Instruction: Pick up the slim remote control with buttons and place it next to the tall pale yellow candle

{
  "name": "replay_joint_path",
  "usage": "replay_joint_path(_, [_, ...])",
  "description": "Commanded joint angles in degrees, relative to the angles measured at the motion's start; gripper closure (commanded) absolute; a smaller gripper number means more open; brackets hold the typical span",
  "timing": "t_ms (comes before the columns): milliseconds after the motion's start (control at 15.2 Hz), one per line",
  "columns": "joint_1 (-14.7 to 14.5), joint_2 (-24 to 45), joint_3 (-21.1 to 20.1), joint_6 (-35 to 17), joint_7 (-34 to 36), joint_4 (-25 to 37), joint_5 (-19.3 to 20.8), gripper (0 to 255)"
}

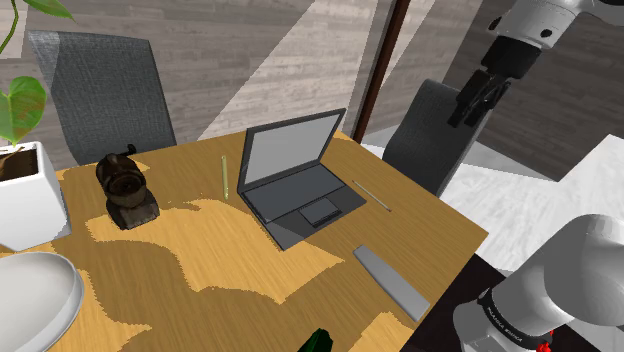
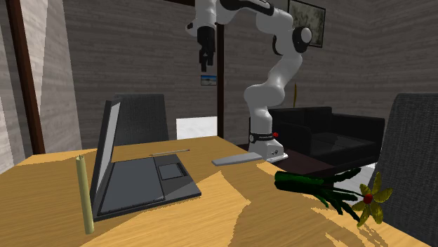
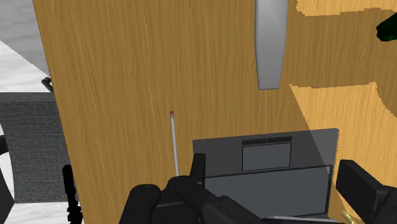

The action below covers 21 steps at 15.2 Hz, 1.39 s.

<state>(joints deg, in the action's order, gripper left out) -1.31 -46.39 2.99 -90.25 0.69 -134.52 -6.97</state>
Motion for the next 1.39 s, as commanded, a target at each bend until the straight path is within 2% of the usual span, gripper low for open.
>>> replay_joint_path(0, [0.0, 0.0, 0.0, 0.0, 0.0, 0.0, 0.0, 0])
replay_joint_path(726, [-3.1, -4.6, -9.5, -15.5, 5.5, -20.9, -3.6, 0])
replay_joint_path(1056, [-5.8, -3.2, -14.5, -23.9, 8.5, -28.4, -6.4, 0])
replay_joint_path(1320, [-8.2, 0.4, -19.0, -31.9, 11.0, -33.2, -9.2, 0])
